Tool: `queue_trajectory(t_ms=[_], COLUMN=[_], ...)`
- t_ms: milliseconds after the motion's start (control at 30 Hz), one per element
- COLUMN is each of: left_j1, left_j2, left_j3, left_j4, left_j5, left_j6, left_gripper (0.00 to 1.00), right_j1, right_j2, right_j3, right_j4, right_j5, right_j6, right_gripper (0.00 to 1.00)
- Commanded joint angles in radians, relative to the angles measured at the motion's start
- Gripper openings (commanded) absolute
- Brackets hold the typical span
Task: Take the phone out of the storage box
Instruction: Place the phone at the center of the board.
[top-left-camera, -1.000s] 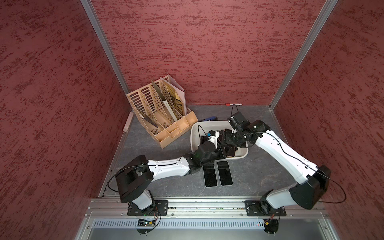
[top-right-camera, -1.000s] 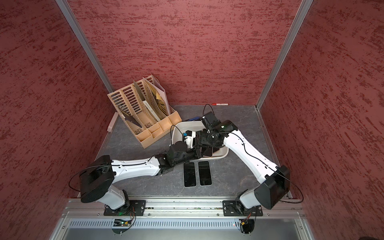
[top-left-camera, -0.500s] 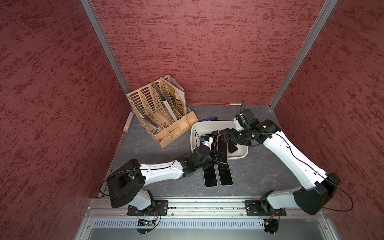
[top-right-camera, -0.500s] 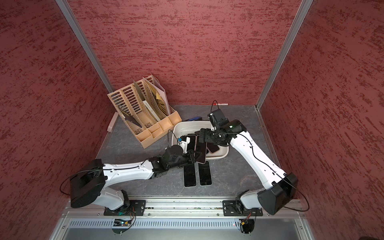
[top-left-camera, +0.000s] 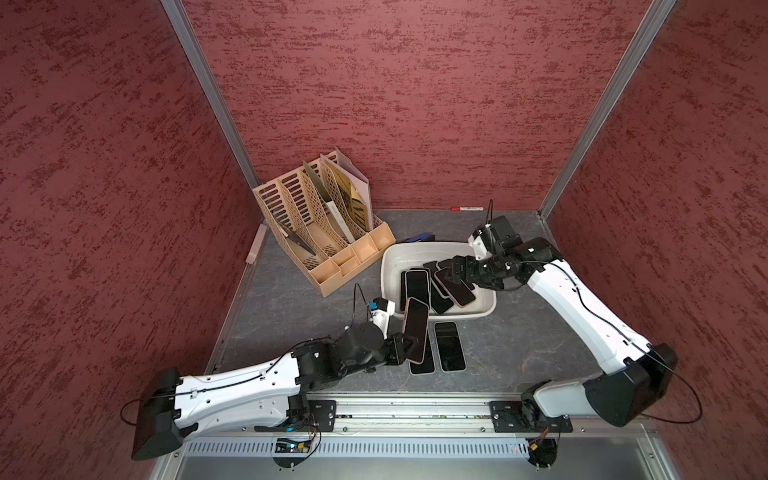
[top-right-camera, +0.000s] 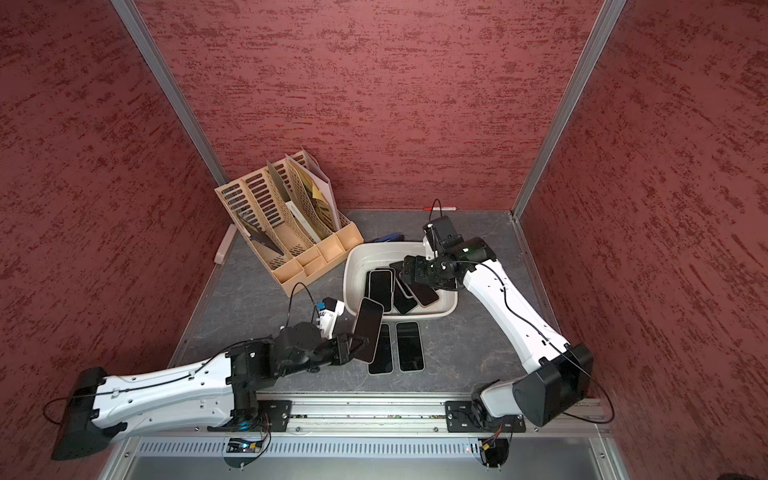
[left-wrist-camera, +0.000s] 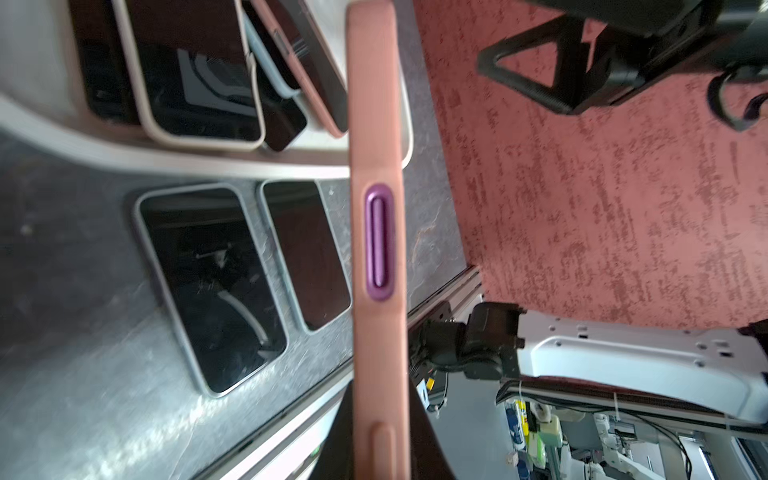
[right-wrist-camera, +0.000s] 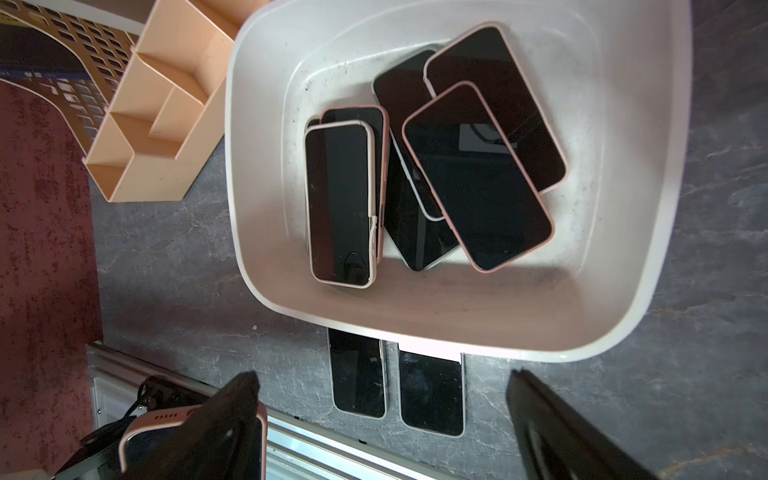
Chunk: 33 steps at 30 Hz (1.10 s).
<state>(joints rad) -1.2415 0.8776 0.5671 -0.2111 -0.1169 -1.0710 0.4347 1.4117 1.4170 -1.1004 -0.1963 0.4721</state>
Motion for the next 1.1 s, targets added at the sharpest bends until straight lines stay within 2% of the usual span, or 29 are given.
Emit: queue_trajectory(t_ms=[0, 200, 400, 567, 700, 1067], left_j1=[-0.076, -0.140, -0.139, -0.136, -0.128, -0.053], left_j2=[-0.053, -0.095, -0.094, -0.095, -0.079, 0.081], left_j3=[-0.033, -0.083, -0.221, -0.337, -0.373, -0.394], left_j4=[-0.117, -0.223, -0.047, 0.143, 0.221, 0.410], left_j5=[-0.157, -0.332, -0.354, -0.355, -0.339, -0.165], left_j6=[-0.085, -0.255, -0.330, -0.339, -0.315, -0.238], left_gripper=[0.00, 0.00, 0.00, 0.00, 0.00, 0.00], right_j1=[-0.005, -0.005, -0.005, -0.007, -0.011, -0.026], right_j2=[0.003, 0.037, 0.123, 0.175, 0.204, 0.282], right_j3=[-0.036, -0.075, -0.102, -0.077, -0.074, -0.025], right_j4=[0.048, 0.025, 0.020, 0.020, 0.034, 0.056], right_j5=[-0.036, 0.045, 0.141, 0.176, 0.165, 0.102], right_j6=[0.011, -0.018, -0.111, -0.166, -0.171, -0.178], right_gripper=[0.98, 0.98, 0.98, 0.98, 0.98, 0.98])
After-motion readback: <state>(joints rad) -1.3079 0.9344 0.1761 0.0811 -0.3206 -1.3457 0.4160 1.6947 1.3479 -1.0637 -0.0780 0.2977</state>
